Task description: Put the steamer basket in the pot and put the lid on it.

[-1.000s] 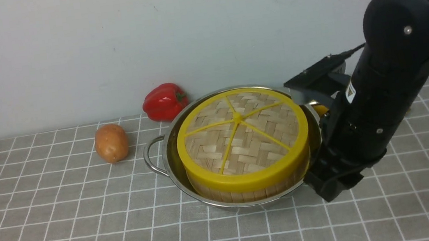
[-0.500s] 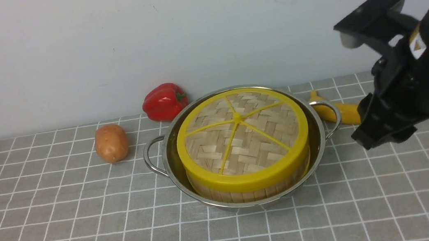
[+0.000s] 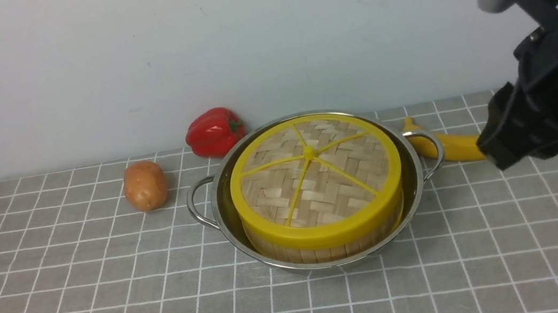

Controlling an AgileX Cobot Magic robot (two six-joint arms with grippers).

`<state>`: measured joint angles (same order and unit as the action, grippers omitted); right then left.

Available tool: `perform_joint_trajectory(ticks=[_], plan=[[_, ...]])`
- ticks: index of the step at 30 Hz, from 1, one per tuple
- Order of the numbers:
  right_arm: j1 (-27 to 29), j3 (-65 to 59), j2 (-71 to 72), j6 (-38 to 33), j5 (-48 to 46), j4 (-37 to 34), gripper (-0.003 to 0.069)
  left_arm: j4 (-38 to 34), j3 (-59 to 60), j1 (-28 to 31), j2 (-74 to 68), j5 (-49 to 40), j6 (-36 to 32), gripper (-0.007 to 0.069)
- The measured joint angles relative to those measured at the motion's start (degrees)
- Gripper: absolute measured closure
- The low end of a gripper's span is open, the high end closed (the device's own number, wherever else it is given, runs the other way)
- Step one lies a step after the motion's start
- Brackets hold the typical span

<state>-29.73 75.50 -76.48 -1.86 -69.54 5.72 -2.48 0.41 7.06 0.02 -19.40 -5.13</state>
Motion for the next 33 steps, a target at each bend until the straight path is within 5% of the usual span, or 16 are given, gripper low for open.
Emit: perform_joint_trajectory(ticks=[5, 7, 11, 18, 22, 33], plan=[[1.6, 0.0, -1.81, 0.14, -0.89, 27.09, 0.0424, 0.0, 0.0, 0.0, 0.0, 0.0, 0.0, 0.0382], [2.1, 0.0, -1.92, 1.22, -0.95, 32.41, 0.0424, 0.0, 0.0, 0.0, 0.0, 0.0, 0.0, 0.0382], [2.62, 0.0, -1.92, 8.37, -0.95, 56.33, 0.0424, 0.0, 0.0, 0.0, 0.0, 0.0, 0.0, 0.0382], [1.52, 0.0, -1.82, 17.67, -0.83, 84.03, 0.0421, 0.0, 0.0, 0.0, 0.0, 0.0, 0.0, 0.0382], [-1.65, 0.0, -1.56, 21.55, 2.37, 89.06, 0.042, 0.0, 0.0, 0.0, 0.0, 0.0, 0.0, 0.0382], [-2.35, 0.0, -1.56, 30.42, 3.83, 81.35, 0.0419, 0.0, 0.0, 0.0, 0.0, 0.0, 0.0, 0.0382]])
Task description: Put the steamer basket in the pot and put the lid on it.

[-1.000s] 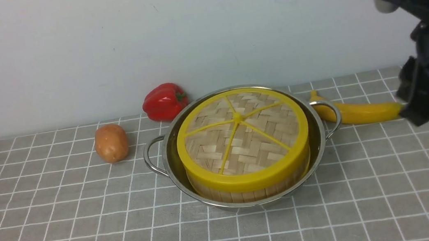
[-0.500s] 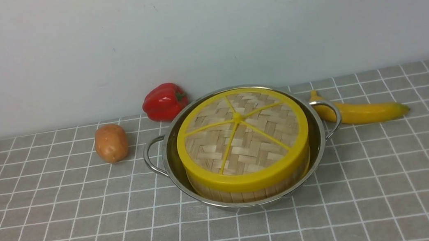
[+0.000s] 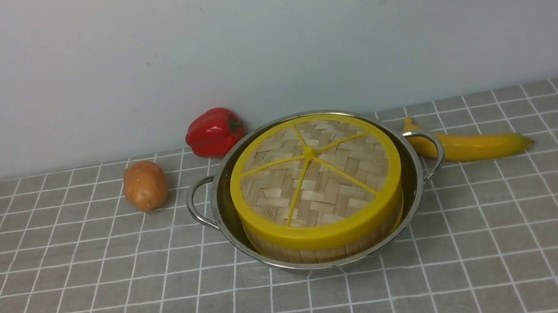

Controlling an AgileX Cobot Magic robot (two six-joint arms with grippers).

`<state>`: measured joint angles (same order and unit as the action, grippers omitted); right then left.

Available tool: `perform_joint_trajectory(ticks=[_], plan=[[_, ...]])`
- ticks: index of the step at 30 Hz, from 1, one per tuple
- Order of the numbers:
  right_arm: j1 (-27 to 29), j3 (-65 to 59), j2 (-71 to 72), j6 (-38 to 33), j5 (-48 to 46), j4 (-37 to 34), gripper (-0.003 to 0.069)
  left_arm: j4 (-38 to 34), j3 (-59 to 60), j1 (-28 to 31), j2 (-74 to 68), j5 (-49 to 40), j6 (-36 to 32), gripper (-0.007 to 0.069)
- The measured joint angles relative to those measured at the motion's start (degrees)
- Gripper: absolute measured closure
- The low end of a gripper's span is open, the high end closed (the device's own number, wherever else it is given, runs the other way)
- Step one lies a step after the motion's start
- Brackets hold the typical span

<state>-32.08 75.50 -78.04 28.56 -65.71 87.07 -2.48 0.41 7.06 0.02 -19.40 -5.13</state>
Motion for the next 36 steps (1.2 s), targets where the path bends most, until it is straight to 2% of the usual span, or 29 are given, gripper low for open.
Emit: perform_joint_trajectory(ticks=[5, 10, 12, 13, 16, 17, 19, 21, 24, 29, 36], plan=[[0.0, 0.0, 0.0, -0.8, 3.3, -1.38, 0.0419, 0.0, 0.0, 0.0, 0.0, 0.0, 0.0, 0.0382], [0.0, 0.0, 0.0, -7.92, 13.76, -8.09, 0.0419, 0.0, 0.0, 0.0, 0.0, 0.0, 0.0, 0.0382], [0.0, 0.0, 0.0, -12.91, 21.58, -16.21, 0.0419, 0.0, 0.0, 0.0, 0.0, 0.0, 0.0, 0.0382], [0.0, 0.0, 0.0, -12.91, 21.57, -16.21, 0.0419, 0.0, 0.0, 0.0, 0.0, 0.0, 0.0, 0.0382], [0.0, -0.05, -0.05, -19.67, 33.71, -31.81, 0.0419, 0.0, 0.0, 0.0, 0.0, 0.0, 0.0, 0.0382], [0.0, -0.05, -0.05, -20.1, 34.3, -33.29, 0.0419, 0.0, 0.0, 0.0, 0.0, 0.0, 0.0, 0.0382], [0.0, -0.05, -0.11, -25.13, 39.16, -38.58, 0.0419, 0.0, 0.0, 0.0, 0.0, 0.0, 0.0, 0.0382], [0.0, -0.05, -0.43, -32.04, 41.4, -40.91, 0.0419, 0.0, 0.0, 0.0, 0.0, 0.0, 0.0, 0.0382], [0.0, -0.05, -0.99, -36.48, 39.74, -41.17, 0.0419, 0.0, 0.0, 0.0, 0.0, 0.0, 0.0, 0.0382], [0.0, -0.05, -1.23, -39.51, 27.4, -37.79, 0.0419, 0.0, 0.0, 0.0, 0.0, 0.0, 0.0, 0.0382], [0.0, -0.05, -1.23, -38.9, 0.68, -31.2, 0.0419, 0.0, 0.0, 0.0, 0.0, 0.0, 0.0, 0.0382]])
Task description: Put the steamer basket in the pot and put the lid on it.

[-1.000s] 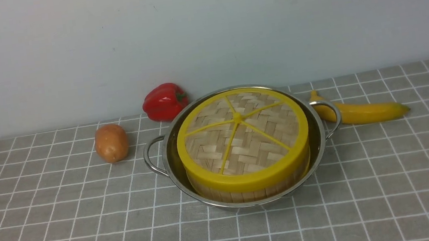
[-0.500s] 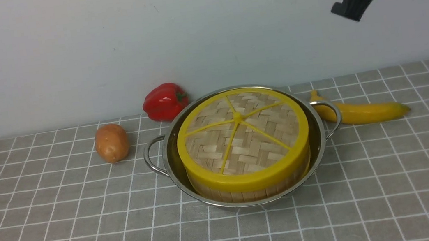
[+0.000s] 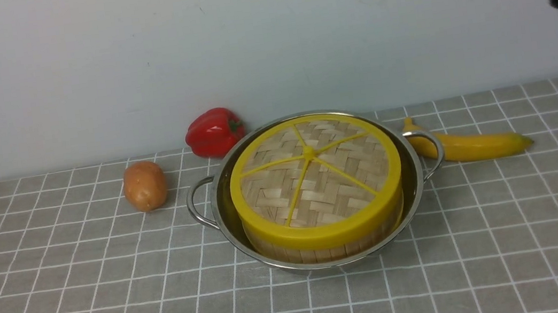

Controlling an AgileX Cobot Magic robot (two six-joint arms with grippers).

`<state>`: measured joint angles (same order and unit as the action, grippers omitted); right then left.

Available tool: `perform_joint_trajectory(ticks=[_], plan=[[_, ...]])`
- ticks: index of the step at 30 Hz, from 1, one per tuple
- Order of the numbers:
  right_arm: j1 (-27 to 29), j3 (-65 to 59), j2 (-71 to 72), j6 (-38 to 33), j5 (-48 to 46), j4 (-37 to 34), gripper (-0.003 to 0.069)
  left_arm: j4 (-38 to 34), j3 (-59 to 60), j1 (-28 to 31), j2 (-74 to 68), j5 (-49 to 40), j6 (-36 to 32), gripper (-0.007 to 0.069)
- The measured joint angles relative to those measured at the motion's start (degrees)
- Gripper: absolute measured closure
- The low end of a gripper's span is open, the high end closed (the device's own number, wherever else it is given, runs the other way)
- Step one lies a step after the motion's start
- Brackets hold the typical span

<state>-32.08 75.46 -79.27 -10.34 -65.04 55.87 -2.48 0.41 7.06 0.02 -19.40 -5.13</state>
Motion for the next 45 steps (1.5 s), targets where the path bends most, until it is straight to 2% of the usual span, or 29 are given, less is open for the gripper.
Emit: perform_joint_trajectory(ticks=[3, 8, 11, 12, 13, 14, 15, 16, 17, 18, 19, 21, 25, 29, 34, 40, 45], plan=[[0.12, 0.0, 0.0, 0.12, -4.2, 1.86, 0.0419, 0.0, 0.0, 0.0, 0.0, 0.0, 0.0, 0.0382], [0.12, 0.0, 0.0, 0.18, -4.76, 3.91, 0.0419, 0.0, 0.0, 0.0, 0.0, 0.0, 0.0, 0.0382], [0.12, 0.0, 0.0, 2.85, -4.88, 2.98, 0.0419, 0.0, 0.0, 0.0, 0.0, 0.0, 0.0, 0.0382], [0.12, 0.0, 0.0, 8.47, -4.88, 0.79, 0.0419, 0.0, 0.0, 0.0, 0.0, 0.0, 0.0, 0.0382], [0.12, 0.0, 0.0, 10.34, -4.88, 0.03, 0.0419, 0.0, 0.0, 0.0, 0.0, 0.0, 0.0, 0.0382], [0.12, 0.0, 0.0, 20.47, -4.93, -3.95, 0.0419, 0.0, 0.0, 0.0, 0.0, 0.0, 0.0, 0.0382], [0.12, 0.0, 0.0, 20.47, -4.93, -3.95, 0.0419, 0.0, 0.0, 0.0, 0.0, 0.0, 0.0, 0.0382], [0.12, 0.0, 0.0, 34.66, -4.99, -9.91, 0.0419, 0.0, 0.0, 0.0, 0.0, 0.0, 0.0, 0.0382], [0.12, 0.0, 0.0, 40.88, -4.99, -12.9, 0.0419, 0.0, 0.0, 0.0, 0.0, 0.0, 0.0, 0.0382], [0.12, 0.0, 0.0, 41.97, -4.99, -13.48, 0.0419, 0.0, 0.0, 0.0, 0.0, 0.0, 0.0, 0.0382], [0.12, 0.0, 0.0, 47.93, -5.04, -17.29, 0.0419, 0.0, 0.0, 0.0, 0.0, 0.0, 0.0, 0.0382], [0.12, 0.0, 0.0, 51.94, -5.04, -22.24, 0.0419, 0.0, 0.0, 0.0, 0.0, 0.0, 0.0, 0.0382], [0.12, 0.0, 0.0, 49.95, -5.05, -26.75, 0.0419, 0.0, 0.0, 0.0, 0.0, 0.0, 0.0, 0.0382], [0.23, -0.76, 0.82, 41.13, -5.1, -31.55, 0.0419, 0.0, 0.0, 0.0, 0.0, 0.0, 0.0, 0.0382], [0.23, -1.93, 3.15, 34.27, -5.36, -39.3, 0.0419, 0.0, 0.0, 0.0, 0.0, 0.0, 0.0, 0.0382], [0.23, -4.2, 5.12, 18.21, -5.47, -38.3, 0.0419, 0.0, 0.0, 0.0, 0.0, 0.0, 0.0, 0.0382], [0.23, -4.55, 6.1, 12.11, -5.5, -38.96, 0.0419, 0.0, 0.0, 0.0, 0.0, 0.0, 0.0, 0.0382]])
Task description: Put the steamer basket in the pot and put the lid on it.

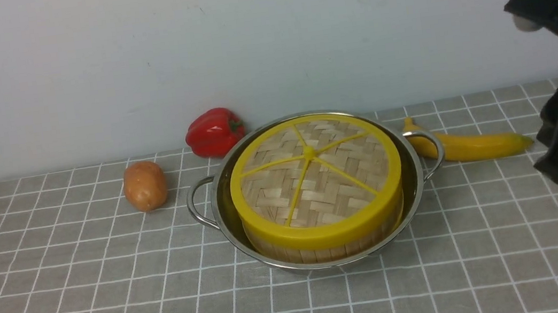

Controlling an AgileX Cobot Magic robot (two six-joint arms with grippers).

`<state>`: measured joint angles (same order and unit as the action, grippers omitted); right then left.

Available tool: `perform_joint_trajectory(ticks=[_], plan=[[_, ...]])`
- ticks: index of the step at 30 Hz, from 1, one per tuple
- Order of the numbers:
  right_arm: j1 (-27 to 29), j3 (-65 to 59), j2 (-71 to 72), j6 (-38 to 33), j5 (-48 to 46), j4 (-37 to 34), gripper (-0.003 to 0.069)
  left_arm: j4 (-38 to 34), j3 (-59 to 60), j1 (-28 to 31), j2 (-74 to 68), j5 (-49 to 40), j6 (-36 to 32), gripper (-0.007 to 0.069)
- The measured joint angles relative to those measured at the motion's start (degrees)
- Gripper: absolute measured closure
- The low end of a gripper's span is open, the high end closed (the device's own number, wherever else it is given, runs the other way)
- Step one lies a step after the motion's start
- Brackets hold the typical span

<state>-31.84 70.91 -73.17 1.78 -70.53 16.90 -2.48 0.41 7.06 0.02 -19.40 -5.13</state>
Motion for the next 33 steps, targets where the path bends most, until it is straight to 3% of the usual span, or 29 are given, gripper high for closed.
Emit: perform_joint_trajectory(ticks=[4, 9, 14, 21, 25, 28, 33], plan=[[0.0, 0.0, -1.06, -6.24, 2.29, -0.25, 0.0419, 0.0, 0.0, 0.0, 0.0, 0.0, 0.0, 0.0382], [0.0, 1.48, -7.77, -14.36, 23.91, -5.36, 0.0419, 0.0, 0.0, 0.0, 0.0, 0.0, 0.0, 0.0382], [0.0, 10.03, -14.76, -15.63, 30.84, -6.17, 0.0419, 0.0, 0.0, 0.0, 0.0, 0.0, 0.0, 0.0382], [0.0, 29.78, -27.95, -16.13, 26.95, -10.48, 0.0438, 0.0, 0.0, 0.0, 0.0, 0.0, 0.0, 0.0382], [0.0, 38.39, -34.73, -21.83, 21.93, -19.31, 0.048, 0.0, 0.0, 0.0, 0.0, 0.0, 0.0, 0.0382], [-0.06, 42.24, -38.36, -26.7, 18.03, -24.92, 0.0499, 0.0, 0.0, 0.0, 0.0, 0.0, 0.0, 0.0382], [-0.13, 45.06, -41.45, -29.08, 17.56, -29.52, 0.0503, 0.0, 0.0, 0.0, 0.0, 0.0, 0.0, 0.0382]])
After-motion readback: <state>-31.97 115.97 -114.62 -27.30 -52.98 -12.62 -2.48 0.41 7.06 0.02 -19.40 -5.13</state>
